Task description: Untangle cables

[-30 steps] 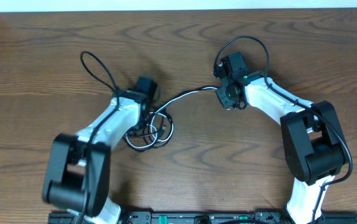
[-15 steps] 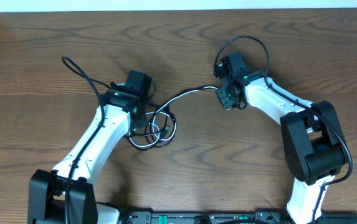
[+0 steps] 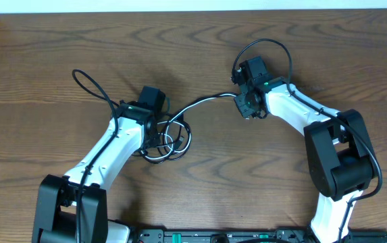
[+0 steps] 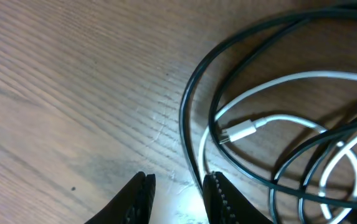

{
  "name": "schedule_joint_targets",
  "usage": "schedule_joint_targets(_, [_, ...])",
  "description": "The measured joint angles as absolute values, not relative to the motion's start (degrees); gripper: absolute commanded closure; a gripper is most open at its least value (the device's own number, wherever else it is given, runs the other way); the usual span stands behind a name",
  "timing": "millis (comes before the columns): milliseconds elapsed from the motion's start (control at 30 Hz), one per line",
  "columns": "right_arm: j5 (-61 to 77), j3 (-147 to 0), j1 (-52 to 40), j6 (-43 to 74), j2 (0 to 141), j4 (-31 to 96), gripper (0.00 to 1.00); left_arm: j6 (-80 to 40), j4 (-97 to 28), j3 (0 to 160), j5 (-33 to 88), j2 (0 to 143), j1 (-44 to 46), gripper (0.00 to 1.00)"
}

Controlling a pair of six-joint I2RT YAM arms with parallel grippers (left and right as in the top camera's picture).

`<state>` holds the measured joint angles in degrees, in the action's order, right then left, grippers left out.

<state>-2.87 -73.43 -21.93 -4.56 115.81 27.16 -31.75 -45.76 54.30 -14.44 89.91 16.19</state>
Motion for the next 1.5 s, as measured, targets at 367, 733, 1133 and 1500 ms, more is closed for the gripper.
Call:
schedule_joint_targets(367, [-3.42, -73.45, -21.93, -4.14, 115.81, 27.53, 0.99, -33.04, -43.2, 50.09, -10.13, 89.91, 16.19, 0.68])
schedule_joint_targets(733, [-3.44, -73.45, -21.93, -3.95, 115.81, 27.55, 0.99, -33.06, -42.17, 50.09, -9.32, 89.91, 16.19, 0.65])
schedule_joint_targets(1133, [-3.62, -73.45, -21.93, -0.62, 115.81, 27.31, 0.99, -33.08, -41.47, 50.09, -9.3, 89.91, 16.19, 0.65])
schedule_joint_targets(1500, [-3.62, -73.45, -21.93, -0.43, 115.81, 27.24, 0.99, -36.25, -39.22, 50.09, -9.3, 90.19, 16.19, 0.65])
